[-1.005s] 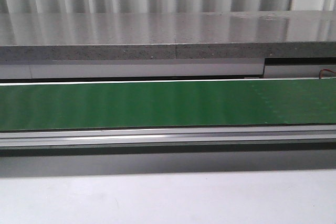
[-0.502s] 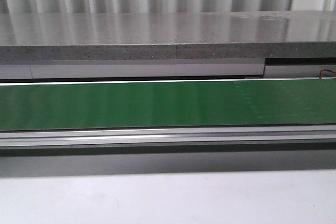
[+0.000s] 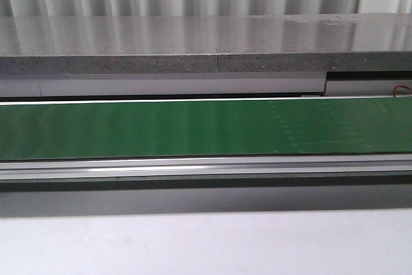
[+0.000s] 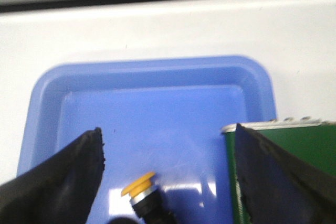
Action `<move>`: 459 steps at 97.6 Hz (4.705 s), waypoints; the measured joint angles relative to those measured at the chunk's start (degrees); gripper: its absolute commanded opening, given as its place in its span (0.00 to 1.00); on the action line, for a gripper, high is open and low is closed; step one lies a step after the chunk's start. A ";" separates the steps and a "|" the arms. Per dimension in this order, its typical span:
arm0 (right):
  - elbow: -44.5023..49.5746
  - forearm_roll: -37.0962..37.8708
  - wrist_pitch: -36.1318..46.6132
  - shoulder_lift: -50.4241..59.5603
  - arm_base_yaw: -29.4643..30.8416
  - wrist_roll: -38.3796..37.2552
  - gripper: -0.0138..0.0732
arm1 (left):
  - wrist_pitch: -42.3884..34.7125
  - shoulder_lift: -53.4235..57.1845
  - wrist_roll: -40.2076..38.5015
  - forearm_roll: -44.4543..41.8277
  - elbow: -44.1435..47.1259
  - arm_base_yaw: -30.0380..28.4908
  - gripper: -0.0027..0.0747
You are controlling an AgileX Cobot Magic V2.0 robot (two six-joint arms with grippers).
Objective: Move button from right to left
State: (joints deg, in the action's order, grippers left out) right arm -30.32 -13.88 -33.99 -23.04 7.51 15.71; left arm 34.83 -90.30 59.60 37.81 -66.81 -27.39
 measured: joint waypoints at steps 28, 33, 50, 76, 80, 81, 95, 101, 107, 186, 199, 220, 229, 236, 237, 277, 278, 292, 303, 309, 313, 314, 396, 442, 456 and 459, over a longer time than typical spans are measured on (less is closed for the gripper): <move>0.00 0.00 0.00 0.00 0.00 0.00 0.08 | -1.61 14.43 0.00 4.91 2.11 11.70 0.69; 0.00 0.00 0.00 0.00 0.00 0.00 0.08 | -2.02 17.09 0.00 5.58 3.32 13.81 0.69; 0.00 0.00 0.00 0.00 0.00 0.00 0.08 | -2.80 27.08 0.00 7.07 9.94 17.74 0.69; 0.00 0.00 0.00 0.00 0.00 0.00 0.08 | -4.76 43.00 -0.11 12.07 23.27 18.98 0.62; 0.00 0.00 0.00 0.00 0.00 0.00 0.08 | -4.93 45.11 -0.11 12.98 25.19 18.98 0.57; 0.00 0.00 0.00 0.00 0.00 0.00 0.08 | -4.93 45.93 -0.11 13.12 25.49 18.98 0.56; 0.00 0.00 0.00 0.00 0.00 0.00 0.08 | -5.04 53.44 -0.11 14.70 30.21 18.98 0.29; 0.00 0.00 0.00 0.00 0.00 0.00 0.08 | -5.04 55.75 -0.11 14.92 31.78 18.98 0.16; 0.00 0.00 0.00 0.00 0.00 0.00 0.08 | -4.83 57.76 -0.11 14.92 32.75 18.98 0.05; 0.00 0.00 0.00 0.00 0.00 0.00 0.08 | -5.61 59.63 -0.11 15.04 34.13 19.34 0.01; 0.00 0.00 0.00 0.00 0.00 0.00 0.08 | -5.82 59.63 -0.11 15.14 34.13 20.11 0.01; 0.00 0.00 0.00 0.00 0.00 0.00 0.08 | -11.75 59.99 -0.20 14.41 36.58 24.79 0.01; 0.00 0.00 0.00 0.00 0.00 0.00 0.08 | -15.34 61.07 -2.53 10.84 38.26 27.72 0.01; 0.00 0.00 0.00 0.00 0.00 0.00 0.08 | -17.89 62.30 -8.61 4.95 39.51 29.67 0.01; 0.00 0.00 0.00 0.00 0.00 0.00 0.08 | -18.11 62.54 -9.44 4.17 39.74 29.99 0.01; 0.00 0.00 0.00 0.00 0.00 0.00 0.08 | -28.29 69.74 -58.86 -41.03 51.26 31.63 0.01; 0.00 0.00 0.00 0.00 0.00 0.00 0.08 | -28.43 69.95 -59.60 -41.79 51.53 31.63 0.01; 0.00 0.00 0.00 0.00 0.00 0.00 0.08 | -30.11 74.52 -63.29 -45.36 56.28 31.63 0.01; 0.00 0.00 0.00 0.00 0.00 0.00 0.08 | -30.37 78.50 -63.90 -45.95 59.69 31.63 0.01; 0.00 0.00 0.00 0.00 0.00 0.00 0.08 | -30.46 80.89 -64.00 -46.05 61.24 31.63 0.01; 0.00 0.00 0.00 0.00 0.00 0.00 0.08 | -30.46 82.24 -64.12 -46.05 62.30 31.63 0.01; 0.00 0.00 0.00 0.00 0.00 0.00 0.08 | -30.46 82.76 -64.12 -46.05 62.63 31.63 0.01; 0.00 0.00 -0.16 0.09 0.00 0.00 0.08 | -32.51 90.63 -65.74 -45.55 66.65 28.61 0.01; 0.00 0.00 -0.29 0.09 0.00 0.00 0.08 | -32.51 90.63 -65.74 -45.55 66.65 28.61 0.01; 0.00 0.00 -0.29 0.09 0.00 0.00 0.08 | -32.51 90.63 -65.74 -45.55 66.65 28.61 0.01; 0.00 0.00 -0.29 0.09 0.00 0.00 0.08 | -32.51 90.63 -65.74 -45.55 66.65 28.61 0.01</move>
State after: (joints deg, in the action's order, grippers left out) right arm -30.32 -13.88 -34.28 -22.95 7.51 15.71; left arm 2.32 0.33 -6.14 -7.74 -0.16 1.22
